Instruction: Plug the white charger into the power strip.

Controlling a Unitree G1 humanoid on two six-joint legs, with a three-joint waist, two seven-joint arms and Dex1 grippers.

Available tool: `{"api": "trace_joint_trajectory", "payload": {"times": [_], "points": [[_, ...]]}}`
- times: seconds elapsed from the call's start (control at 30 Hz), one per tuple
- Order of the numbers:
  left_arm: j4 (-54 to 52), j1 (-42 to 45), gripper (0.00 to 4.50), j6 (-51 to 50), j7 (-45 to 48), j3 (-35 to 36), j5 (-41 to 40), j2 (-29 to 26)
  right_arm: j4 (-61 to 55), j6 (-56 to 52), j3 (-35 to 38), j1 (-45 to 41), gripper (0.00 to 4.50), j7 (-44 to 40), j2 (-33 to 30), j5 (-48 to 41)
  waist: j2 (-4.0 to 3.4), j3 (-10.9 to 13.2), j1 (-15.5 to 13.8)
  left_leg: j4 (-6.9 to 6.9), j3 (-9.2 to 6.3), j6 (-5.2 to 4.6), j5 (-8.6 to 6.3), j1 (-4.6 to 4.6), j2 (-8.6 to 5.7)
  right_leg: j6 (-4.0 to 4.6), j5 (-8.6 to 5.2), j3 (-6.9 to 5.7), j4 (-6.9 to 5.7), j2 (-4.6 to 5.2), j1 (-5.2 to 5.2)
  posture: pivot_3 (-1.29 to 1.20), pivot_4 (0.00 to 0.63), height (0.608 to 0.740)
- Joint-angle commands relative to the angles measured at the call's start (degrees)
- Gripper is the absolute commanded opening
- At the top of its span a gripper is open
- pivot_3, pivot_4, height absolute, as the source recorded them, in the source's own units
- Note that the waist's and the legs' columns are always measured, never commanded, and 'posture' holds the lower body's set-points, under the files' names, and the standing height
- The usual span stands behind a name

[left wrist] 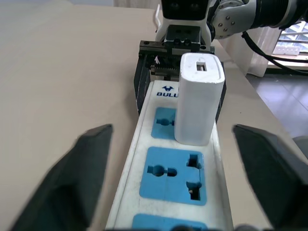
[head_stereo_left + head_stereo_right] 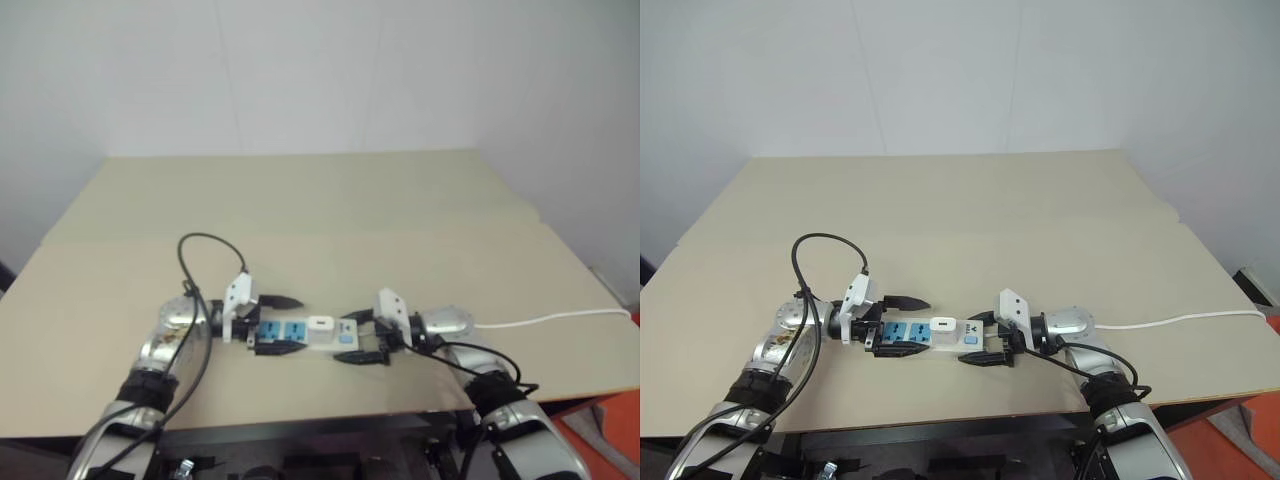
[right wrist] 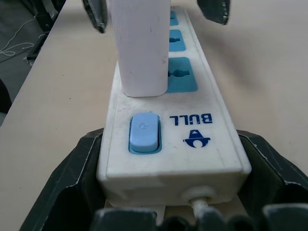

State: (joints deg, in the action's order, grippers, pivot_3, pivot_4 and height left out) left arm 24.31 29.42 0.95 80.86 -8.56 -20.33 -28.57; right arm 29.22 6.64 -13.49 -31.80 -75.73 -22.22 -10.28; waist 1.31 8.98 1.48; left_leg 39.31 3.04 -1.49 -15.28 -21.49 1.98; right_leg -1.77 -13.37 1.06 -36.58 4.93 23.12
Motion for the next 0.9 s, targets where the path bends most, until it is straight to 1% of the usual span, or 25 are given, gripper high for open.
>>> {"api": "trace_joint_trajectory", "payload": {"times": [0.03, 0.13, 0.2, 0.23, 0.27, 0.4, 0.5, 0.6, 0.7, 0.8, 0.9], "points": [[1.4, -1.2, 4.48, -1.7, 0.8, -0.6, 1.1, 0.2, -0.6, -0.4, -0.7, 0.7, 3.42, -1.2, -0.2, 0.3, 0.0, 0.0, 0.0, 0.0, 0.02, 0.0, 0.0, 0.0, 0.0, 0.0, 0.0, 0.0, 0.01, 0.0, 0.0, 0.0, 0.15, 0.74], [-0.3, -0.2, 4.48, -4.4, 2.7, 0.6, -0.6, -1.1, -1.0, -1.1, -0.4, 0.8, 3.42, -1.5, -0.1, -0.3, 0.0, 0.0, 0.0, 0.0, 0.07, 0.0, 0.0, -0.01, 0.0, 0.0, 0.0, 0.0, 0.01, 0.0, 0.0, 0.0, 0.15, 0.74], [-2.4, 0.1, 4.5, -5.7, 3.5, 1.5, -1.2, -2.4, -1.6, -1.9, 0.0, 0.9, 4.16, -1.3, -0.2, -0.8, 0.0, 0.0, 0.0, -0.02, 0.07, 0.0, 0.0, -0.06, 0.0, 0.0, 0.0, 0.0, 0.02, 0.0, 0.06, 0.0, 0.15, 0.74], [-3.5, 0.1, 4.5, -6.3, 3.9, 2.1, -1.7, -3.1, -2.0, -2.2, 0.1, 1.0, 4.42, -1.4, -0.4, -1.0, 0.01, 0.0, 0.0, -0.03, 0.07, 0.0, 0.0, -0.07, 0.0, 0.0, 0.0, 0.0, 0.03, 0.0, 0.07, 0.0, 0.15, 0.74], [-4.3, 0.0, 4.5, -6.7, 4.0, 2.5, -1.9, -3.6, -2.4, -2.5, 0.2, 1.1, 4.47, -1.6, -0.6, -1.0, 0.01, 0.0, 0.1, -0.03, 0.07, 0.0, 0.0, -0.16, 0.01, 0.0, 0.0, -0.03, 0.05, 0.0, 0.13, 0.0, 0.15, 0.74], [-8.4, -0.8, 4.5, -8.6, 4.2, 4.4, -3.3, -6.9, -5.3, -1.9, 1.5, 1.9, 4.47, 0.0, -2.4, -0.7, 0.03, 0.0, -0.2, -0.02, -0.03, 0.0, 0.0, -0.56, 0.01, 0.0, 0.0, -0.03, 0.02, 0.0, 0.49, 0.0, 0.15, 0.74], [-11.7, -1.5, 4.5, -9.1, 2.1, 3.8, -0.3, -10.0, -8.1, -2.8, 3.0, 2.4, 4.47, -0.2, -4.4, -2.1, 0.03, 0.0, -0.6, 0.04, -0.01, 0.03, 0.03, -1.02, -0.02, 0.0, 0.01, 0.01, -0.13, 0.03, 1.05, 0.0, 0.15, 0.74], [-13.6, -2.0, 4.5, -12.4, 2.0, 4.8, -1.5, -12.4, -12.4, -4.4, 5.7, 3.3, 4.47, 0.6, -7.2, -4.0, 0.03, 0.1, -0.8, 0.05, 0.04, 0.04, 0.03, -1.11, -0.03, 0.0, 0.01, -0.03, -0.1, 0.04, 1.1, 0.0, 0.15, 0.74], [-15.8, -3.3, 4.5, -14.4, 0.7, 7.3, -2.8, -14.3, -18.3, -6.6, 8.7, 5.4, 4.47, 0.7, -10.8, -6.6, 0.04, 0.1, -0.8, 0.06, 0.06, 0.04, 0.03, -1.13, -0.05, -0.01, 0.01, -0.04, -0.09, 0.09, 1.11, 0.0, 0.15, 0.74], [-18.1, -5.1, 4.5, -16.1, -0.8, 10.5, -4.1, -16.4, -24.1, -9.5, 11.9, 8.3, 4.47, 1.0, -14.3, -9.7, 0.09, 0.2, -0.8, 0.05, 0.02, 0.04, 0.03, -1.14, -0.02, -0.01, 0.0, -0.1, -0.09, 0.07, 1.12, 0.0, 0.15, 0.74], [-21.5, -8.1, 4.5, -20.1, -2.9, 13.5, -4.9, -19.6, -28.7, -11.3, 15.3, 12.3, 4.47, 2.5, -17.3, -11.6, 0.13, 0.2, -0.7, 0.05, 0.01, 0.03, 0.03, -1.14, -0.02, -0.02, 0.0, -0.1, -0.07, 0.07, 1.11, 0.0, 0.15, 0.74]]}}
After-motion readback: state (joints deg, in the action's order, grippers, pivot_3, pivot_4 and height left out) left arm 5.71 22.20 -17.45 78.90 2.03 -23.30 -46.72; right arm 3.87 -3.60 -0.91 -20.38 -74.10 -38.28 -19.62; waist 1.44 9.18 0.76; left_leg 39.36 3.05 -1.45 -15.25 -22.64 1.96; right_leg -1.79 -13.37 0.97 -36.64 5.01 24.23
